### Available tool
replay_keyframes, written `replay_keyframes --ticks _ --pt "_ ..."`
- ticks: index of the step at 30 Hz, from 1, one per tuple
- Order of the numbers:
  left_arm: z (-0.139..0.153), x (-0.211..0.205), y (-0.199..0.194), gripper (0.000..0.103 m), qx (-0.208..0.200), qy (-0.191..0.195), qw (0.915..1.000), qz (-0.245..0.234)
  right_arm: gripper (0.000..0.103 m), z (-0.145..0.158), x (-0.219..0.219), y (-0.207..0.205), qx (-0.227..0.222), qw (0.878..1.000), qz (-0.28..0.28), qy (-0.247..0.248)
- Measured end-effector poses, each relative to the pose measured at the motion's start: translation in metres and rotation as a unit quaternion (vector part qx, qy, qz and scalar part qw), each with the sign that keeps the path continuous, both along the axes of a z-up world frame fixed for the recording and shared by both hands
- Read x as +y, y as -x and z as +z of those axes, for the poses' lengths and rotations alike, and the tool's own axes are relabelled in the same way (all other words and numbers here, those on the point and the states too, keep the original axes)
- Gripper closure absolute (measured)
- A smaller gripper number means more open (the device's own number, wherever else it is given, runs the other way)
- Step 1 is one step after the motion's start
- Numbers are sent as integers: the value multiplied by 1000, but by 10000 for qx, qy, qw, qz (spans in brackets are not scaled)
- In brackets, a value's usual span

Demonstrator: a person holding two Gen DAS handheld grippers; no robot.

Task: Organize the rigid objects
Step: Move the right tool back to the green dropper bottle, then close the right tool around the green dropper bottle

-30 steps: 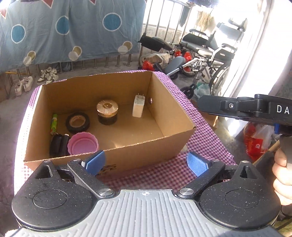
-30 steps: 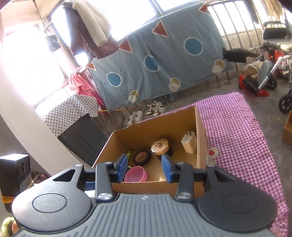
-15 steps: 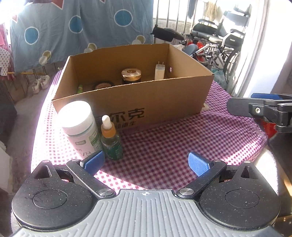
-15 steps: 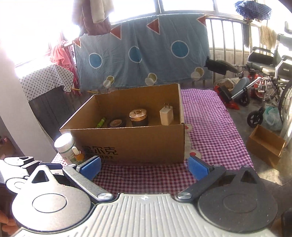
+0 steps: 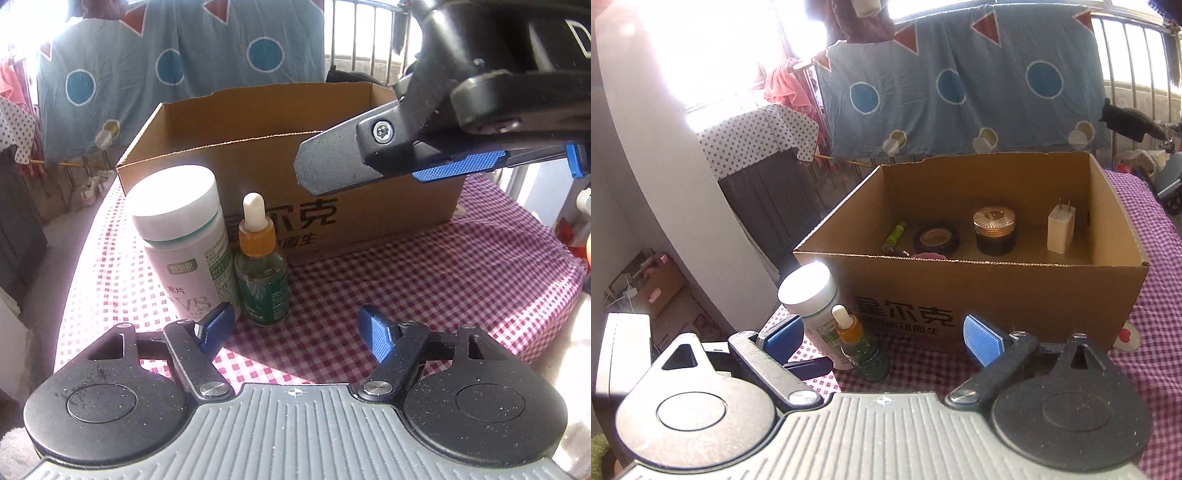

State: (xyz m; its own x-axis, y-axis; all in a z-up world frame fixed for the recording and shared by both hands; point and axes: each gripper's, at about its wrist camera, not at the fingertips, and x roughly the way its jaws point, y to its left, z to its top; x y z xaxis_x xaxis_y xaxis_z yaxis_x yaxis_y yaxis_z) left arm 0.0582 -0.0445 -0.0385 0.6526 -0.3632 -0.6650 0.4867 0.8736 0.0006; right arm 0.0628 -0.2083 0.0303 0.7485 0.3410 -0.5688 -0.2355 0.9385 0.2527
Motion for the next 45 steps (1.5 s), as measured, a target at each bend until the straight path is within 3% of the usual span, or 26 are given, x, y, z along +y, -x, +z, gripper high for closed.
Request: replay_keyframes --ticks 2,9,16,23,35,45 --pt "-6 1 -2 34 28 25 10000 17 27 -3 9 -7 9 9997 131 204" --pt "-18 7 -12 38 83 147 9998 63 48 -14 27 -30 153 9974 611 358" --pt "-25 3 -15 38 0 214 9998 -60 77 -18 34 -40 226 9958 848 263" --pt "-24 -7 -11 38 24 311 9988 -369 78 -19 20 -31 327 9976 577 216" --pt "-21 -55 14 38 -11 107 9926 -1206 78 -27 -35 -4 508 9986 -13 -166" --pt "-19 -60 20 39 -167 -61 9932 -1151 78 -29 -55 -1 491 9976 -62 -479"
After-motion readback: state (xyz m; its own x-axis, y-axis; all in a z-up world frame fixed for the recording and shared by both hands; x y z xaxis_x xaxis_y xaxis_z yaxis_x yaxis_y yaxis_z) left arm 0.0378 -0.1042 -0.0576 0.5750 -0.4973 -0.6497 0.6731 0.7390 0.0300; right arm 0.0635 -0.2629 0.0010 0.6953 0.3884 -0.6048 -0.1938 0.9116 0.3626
